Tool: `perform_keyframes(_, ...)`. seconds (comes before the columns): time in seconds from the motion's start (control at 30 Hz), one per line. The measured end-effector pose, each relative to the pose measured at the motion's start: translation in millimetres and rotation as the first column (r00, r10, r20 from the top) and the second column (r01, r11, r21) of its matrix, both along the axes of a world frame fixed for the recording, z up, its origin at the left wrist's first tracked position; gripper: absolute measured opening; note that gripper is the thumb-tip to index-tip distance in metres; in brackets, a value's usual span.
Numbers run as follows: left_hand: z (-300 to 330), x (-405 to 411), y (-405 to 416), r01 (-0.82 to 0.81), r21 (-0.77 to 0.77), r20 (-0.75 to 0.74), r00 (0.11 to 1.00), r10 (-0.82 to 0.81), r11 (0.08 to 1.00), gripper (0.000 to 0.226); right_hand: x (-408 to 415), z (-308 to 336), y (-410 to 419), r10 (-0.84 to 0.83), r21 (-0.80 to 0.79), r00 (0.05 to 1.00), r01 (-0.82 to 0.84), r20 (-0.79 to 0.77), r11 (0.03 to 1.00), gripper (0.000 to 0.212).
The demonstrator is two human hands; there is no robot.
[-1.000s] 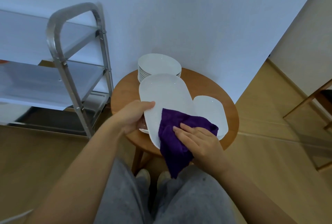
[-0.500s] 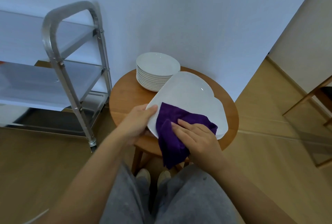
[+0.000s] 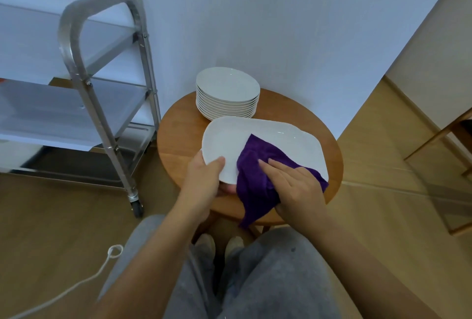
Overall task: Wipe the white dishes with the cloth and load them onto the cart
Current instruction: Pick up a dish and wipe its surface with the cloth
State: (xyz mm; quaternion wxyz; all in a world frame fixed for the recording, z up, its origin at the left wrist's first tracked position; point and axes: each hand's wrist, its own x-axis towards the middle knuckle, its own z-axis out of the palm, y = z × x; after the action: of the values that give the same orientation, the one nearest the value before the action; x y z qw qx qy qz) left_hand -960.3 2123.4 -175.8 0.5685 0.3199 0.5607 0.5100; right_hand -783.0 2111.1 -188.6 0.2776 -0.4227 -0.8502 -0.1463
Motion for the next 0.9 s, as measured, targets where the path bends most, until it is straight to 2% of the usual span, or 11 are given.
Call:
perform_keyframes(0.1,6.8,-32.9,8.2,0.155,-0.006,-0.029,0.988,-0.155,0.988,0.020,18.9,2.7,-0.8,0.010,-0.076,0.997,-0.004,0.071,0.997,0.065)
perform_keyframes(0.2,4.5,-62.6,18.8,0.291,-0.077,-0.056,0.954,-0.296,0.954,0.027,30.0,6.7,-0.9,-0.017,-0.217,0.996,0.037,0.093,0.976,0.061)
perform_keyframes(0.3,0.2,-67.9,21.3,0.277,-0.138,0.025,0.961,-0.276,0.951,0.053,20.5,12.4,-2.8,-0.173,-0.537,0.985,0.145,-0.003,0.831,0.045)
perform_keyframes(0.37,-9.4,-61.9,20.9,0.266,-0.161,-0.023,0.962,-0.273,0.950,0.082,18.4,13.9,-0.5,-0.287,-0.718,0.942,0.080,-0.172,0.692,0.031)
perform_keyframes(0.4,-16.5,-57.8,19.4,0.268,-0.141,-0.051,0.959,-0.277,0.953,0.092,18.5,16.2,1.0,-0.326,-0.749,0.900,0.001,-0.288,0.663,0.026)
perform_keyframes(0.47,-26.8,-50.2,13.2,0.257,-0.060,-0.005,0.966,-0.258,0.964,0.094,22.2,20.8,5.1,-0.376,-0.755,0.798,-0.143,-0.471,0.640,0.024)
perform_keyframes(0.53,-33.5,-47.6,9.9,0.192,0.028,0.213,0.958,-0.193,0.981,0.078,24.8,26.0,5.2,-0.420,-0.762,0.690,-0.304,-0.590,0.571,0.024)
perform_keyframes(0.6,-38.7,-50.8,10.3,0.135,0.057,0.410,0.900,-0.146,0.989,0.057,30.0,24.9,6.8,-0.495,-0.748,0.563,-0.456,-0.662,0.482,0.041)
perform_keyframes(0.67,-37.9,-55.1,9.1,0.168,0.048,0.482,0.859,-0.171,0.985,0.049,36.7,22.7,10.1,-0.581,-0.696,0.419,-0.589,-0.698,0.411,0.050)
perform_keyframes(0.73,-33.0,-55.8,8.0,0.255,0.028,0.459,0.856,-0.239,0.967,0.050,41.1,18.7,12.7,-0.649,-0.653,0.312,-0.653,-0.694,0.383,0.045)
perform_keyframes(0.9,-21.8,-46.5,3.3,0.361,0.019,0.497,0.806,-0.323,0.932,0.049,36.3,9.4,19.4,-0.762,-0.676,0.150,-0.587,-0.630,0.444,0.052)
